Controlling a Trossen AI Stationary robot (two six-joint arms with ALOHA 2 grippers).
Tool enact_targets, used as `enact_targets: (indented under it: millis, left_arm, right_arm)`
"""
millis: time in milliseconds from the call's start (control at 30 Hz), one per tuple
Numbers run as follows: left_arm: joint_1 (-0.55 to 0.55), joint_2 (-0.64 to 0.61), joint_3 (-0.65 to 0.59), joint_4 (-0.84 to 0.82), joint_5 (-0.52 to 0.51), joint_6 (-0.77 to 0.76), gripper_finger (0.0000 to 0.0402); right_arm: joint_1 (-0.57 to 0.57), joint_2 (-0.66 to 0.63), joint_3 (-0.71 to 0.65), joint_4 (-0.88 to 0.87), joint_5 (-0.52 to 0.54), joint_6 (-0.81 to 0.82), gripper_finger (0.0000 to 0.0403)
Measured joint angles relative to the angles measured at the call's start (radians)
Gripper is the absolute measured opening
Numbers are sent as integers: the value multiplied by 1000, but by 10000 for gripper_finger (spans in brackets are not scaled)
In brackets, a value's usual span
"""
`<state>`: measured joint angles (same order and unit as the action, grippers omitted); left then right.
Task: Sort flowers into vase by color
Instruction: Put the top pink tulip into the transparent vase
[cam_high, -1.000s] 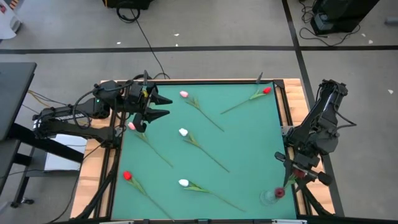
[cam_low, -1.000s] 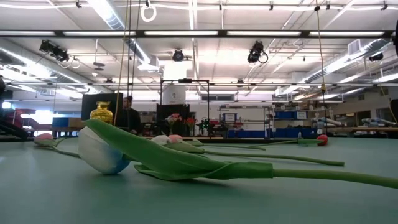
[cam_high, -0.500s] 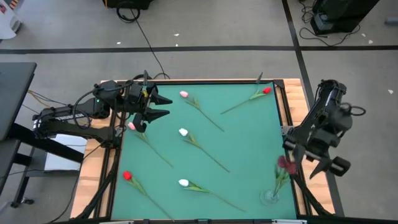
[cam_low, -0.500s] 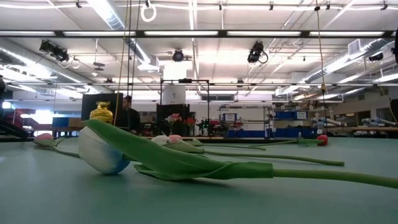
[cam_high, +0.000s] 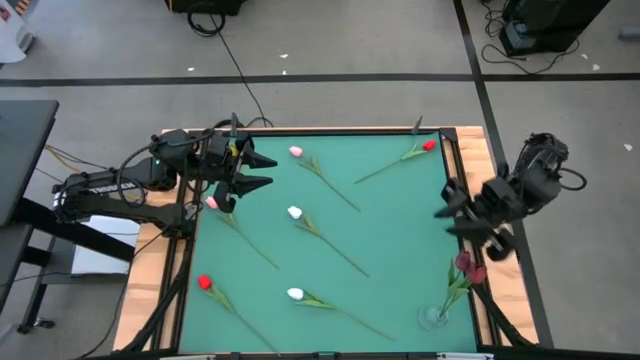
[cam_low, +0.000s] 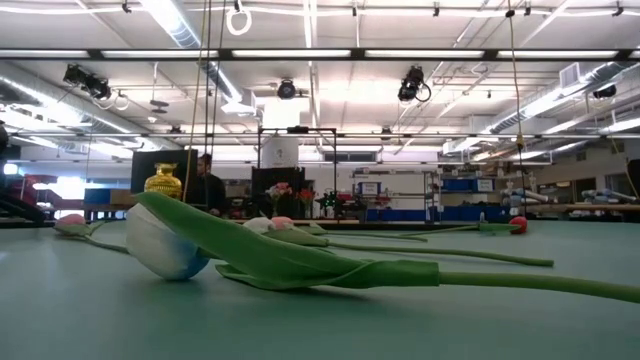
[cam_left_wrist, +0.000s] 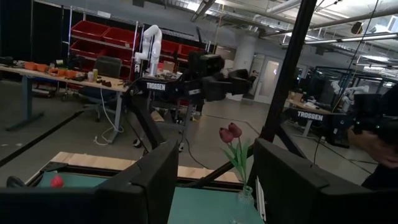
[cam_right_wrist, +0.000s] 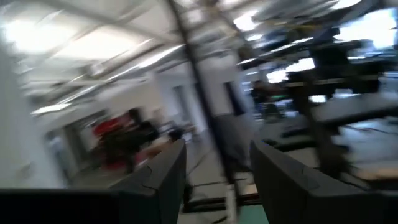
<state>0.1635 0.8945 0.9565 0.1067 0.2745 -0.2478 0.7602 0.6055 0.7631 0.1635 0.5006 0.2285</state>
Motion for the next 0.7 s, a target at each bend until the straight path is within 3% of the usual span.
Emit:
enact_targets:
  millis: [167,300,500,700]
  left_arm:
    - [0,0,0,0,0,0,215]
    - [0,0,0,0,0,0,215]
    - [0,0,0,0,0,0,215]
    - [0,0,0,0,0,0,215]
  right_arm:
    - [-109,33,0,-47,209,204,185]
    - [-204,75,0,-143,262,271,185]
    - [-366,176,0,-175,170,351,185]
    - [-600,383,-1,-90,24,435,185]
